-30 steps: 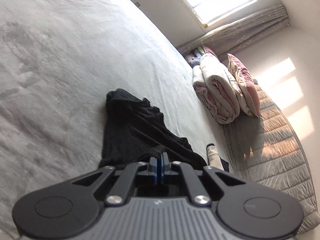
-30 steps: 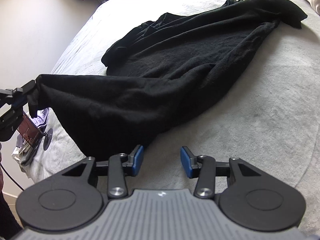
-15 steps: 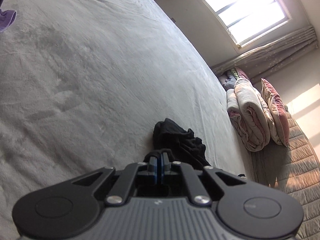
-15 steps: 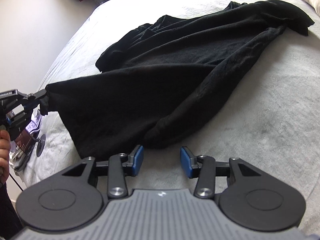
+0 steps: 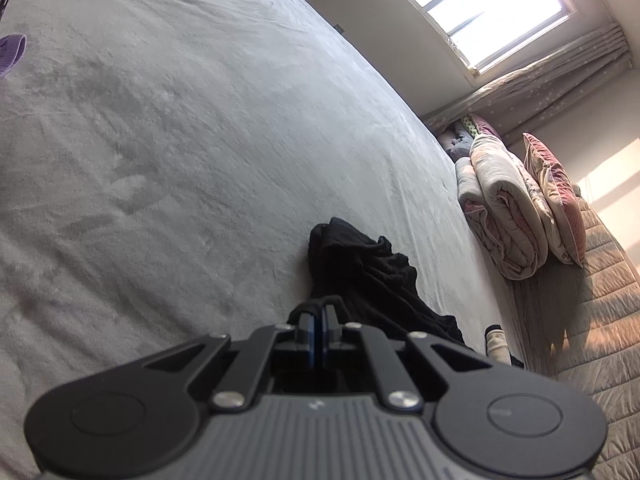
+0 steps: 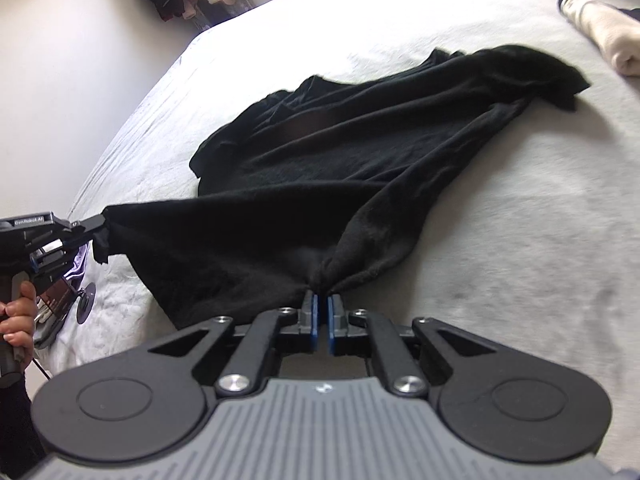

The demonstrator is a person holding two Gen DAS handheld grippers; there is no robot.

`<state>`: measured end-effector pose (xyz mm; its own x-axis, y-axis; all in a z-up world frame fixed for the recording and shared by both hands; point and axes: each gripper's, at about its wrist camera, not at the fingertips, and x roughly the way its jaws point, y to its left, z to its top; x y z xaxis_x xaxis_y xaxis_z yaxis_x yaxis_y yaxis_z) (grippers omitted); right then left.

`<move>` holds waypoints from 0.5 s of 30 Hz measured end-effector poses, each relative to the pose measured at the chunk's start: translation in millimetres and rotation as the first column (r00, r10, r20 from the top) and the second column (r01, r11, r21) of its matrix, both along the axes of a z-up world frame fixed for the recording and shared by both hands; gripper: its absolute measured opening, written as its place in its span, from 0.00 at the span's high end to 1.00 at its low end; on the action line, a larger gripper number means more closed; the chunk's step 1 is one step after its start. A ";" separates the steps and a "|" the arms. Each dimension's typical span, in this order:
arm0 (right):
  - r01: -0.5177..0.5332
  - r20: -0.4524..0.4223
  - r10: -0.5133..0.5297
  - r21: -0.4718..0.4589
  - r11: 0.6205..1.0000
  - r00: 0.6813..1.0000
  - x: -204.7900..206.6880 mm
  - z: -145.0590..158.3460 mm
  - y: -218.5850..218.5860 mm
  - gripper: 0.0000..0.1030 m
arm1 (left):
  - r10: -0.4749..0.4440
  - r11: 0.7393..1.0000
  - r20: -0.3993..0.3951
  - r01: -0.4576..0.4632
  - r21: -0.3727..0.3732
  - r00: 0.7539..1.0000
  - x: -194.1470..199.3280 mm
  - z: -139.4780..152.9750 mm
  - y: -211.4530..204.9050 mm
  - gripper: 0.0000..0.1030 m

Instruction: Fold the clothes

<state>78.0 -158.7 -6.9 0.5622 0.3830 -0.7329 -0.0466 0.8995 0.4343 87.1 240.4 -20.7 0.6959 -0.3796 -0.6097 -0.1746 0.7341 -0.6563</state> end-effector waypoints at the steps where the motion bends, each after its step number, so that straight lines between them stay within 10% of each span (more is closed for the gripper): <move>1: 0.006 0.004 -0.006 -0.009 1.000 1.000 -4.7 4.3 -7.7 0.94 | -0.009 1.000 0.000 0.009 0.002 1.000 -3.9 1.6 -1.7 0.97; 15: 0.092 -0.010 -0.095 -0.134 0.987 0.995 -31.1 34.6 -86.3 0.97 | -0.219 0.976 -0.102 0.218 -0.022 0.970 -64.0 -15.0 -47.5 0.97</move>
